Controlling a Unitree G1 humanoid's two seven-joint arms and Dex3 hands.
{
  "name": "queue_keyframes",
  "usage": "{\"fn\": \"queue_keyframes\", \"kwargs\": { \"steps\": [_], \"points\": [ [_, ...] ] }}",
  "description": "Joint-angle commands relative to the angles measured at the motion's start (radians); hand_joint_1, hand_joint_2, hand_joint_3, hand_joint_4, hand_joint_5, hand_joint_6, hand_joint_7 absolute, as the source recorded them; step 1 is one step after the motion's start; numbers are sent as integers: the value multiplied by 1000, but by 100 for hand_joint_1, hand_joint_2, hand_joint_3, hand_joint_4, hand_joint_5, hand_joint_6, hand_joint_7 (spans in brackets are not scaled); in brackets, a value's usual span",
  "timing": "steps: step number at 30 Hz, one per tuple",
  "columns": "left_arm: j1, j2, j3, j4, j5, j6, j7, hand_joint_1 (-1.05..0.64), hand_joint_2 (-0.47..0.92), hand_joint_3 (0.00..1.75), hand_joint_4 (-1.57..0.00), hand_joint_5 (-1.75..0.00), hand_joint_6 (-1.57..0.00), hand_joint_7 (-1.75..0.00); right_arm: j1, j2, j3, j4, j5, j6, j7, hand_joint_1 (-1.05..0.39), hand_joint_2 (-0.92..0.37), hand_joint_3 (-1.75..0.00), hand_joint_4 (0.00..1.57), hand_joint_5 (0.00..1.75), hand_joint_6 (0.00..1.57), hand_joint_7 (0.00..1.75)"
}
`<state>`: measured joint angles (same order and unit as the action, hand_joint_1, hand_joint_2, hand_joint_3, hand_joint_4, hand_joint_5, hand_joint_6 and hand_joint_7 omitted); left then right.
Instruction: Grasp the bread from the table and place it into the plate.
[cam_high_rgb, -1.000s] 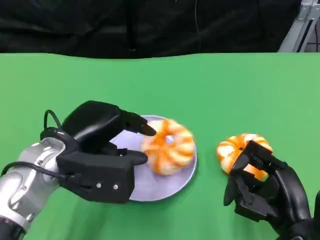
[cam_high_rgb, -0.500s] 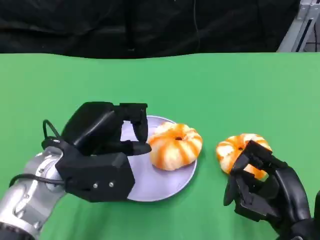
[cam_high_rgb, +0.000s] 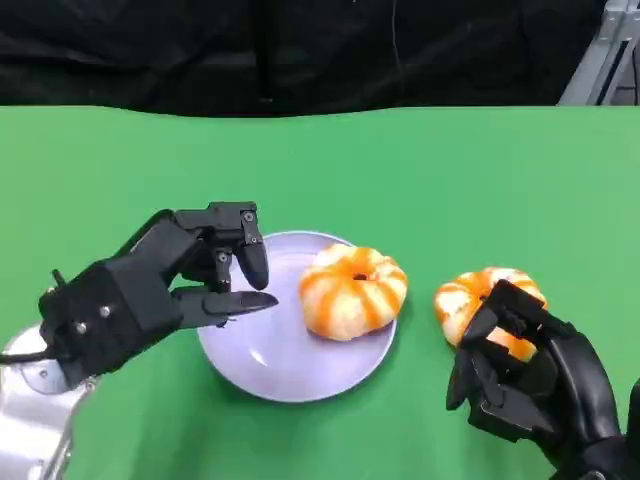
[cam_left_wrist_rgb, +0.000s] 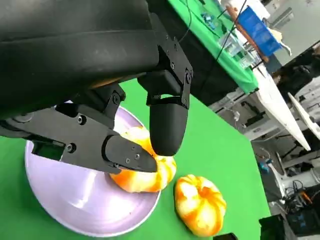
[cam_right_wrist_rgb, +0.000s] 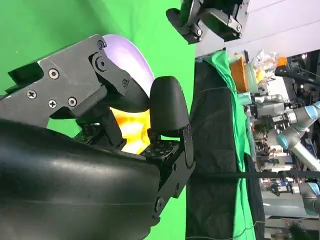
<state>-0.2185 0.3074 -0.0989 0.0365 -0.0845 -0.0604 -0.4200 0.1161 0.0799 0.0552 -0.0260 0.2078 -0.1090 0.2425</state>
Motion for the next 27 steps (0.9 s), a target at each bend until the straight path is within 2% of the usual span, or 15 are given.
{"fn": "queue_keyframes", "kwargs": {
  "steps": [1, 2, 4, 7, 10, 19, 27],
  "points": [
    [137, 49, 144, -111, -299, 188, -162, 5, 82, 79, -50, -137, -55, -113, -8, -12, -13, -4, 5, 3, -5, -10, -58, -117, 85, 175, 62, 174],
    [157, 51, 162, -124, -322, 195, -175, 6, 80, 93, -63, -152, -67, -124, -8, -12, -14, -5, 5, 7, -7, -9, -58, -117, 85, 175, 62, 174],
    [178, 55, 182, -139, -346, 206, -191, 10, 75, 110, -77, -165, -76, -147, -8, -13, -14, -7, 4, 12, -9, -9, -58, -116, 85, 175, 63, 173],
    [228, 64, 219, -131, -372, 188, -231, 9, 72, 116, -87, -173, -78, -170, -13, -13, -19, 10, 11, -8, 3, -9, -58, -116, 85, 175, 63, 173],
    [257, 62, 247, -113, -402, 182, -276, 5, 72, 117, -88, -174, -76, -174, -15, -15, -22, 14, 10, -11, 6, -9, -58, -117, 85, 175, 63, 173],
    [291, 53, 273, -58, -457, 203, -338, 2, 53, 145, -96, -175, -84, -175, -11, -15, -23, 5, 8, 4, 2, -8, -58, -117, 85, 175, 62, 174],
    [272, 27, 281, 48, -468, 168, -393, 3, 54, 147, -96, -175, -85, -175, -11, -19, -25, 3, 12, 13, 3, -9, -58, -116, 84, 175, 62, 174]
  ]
}}
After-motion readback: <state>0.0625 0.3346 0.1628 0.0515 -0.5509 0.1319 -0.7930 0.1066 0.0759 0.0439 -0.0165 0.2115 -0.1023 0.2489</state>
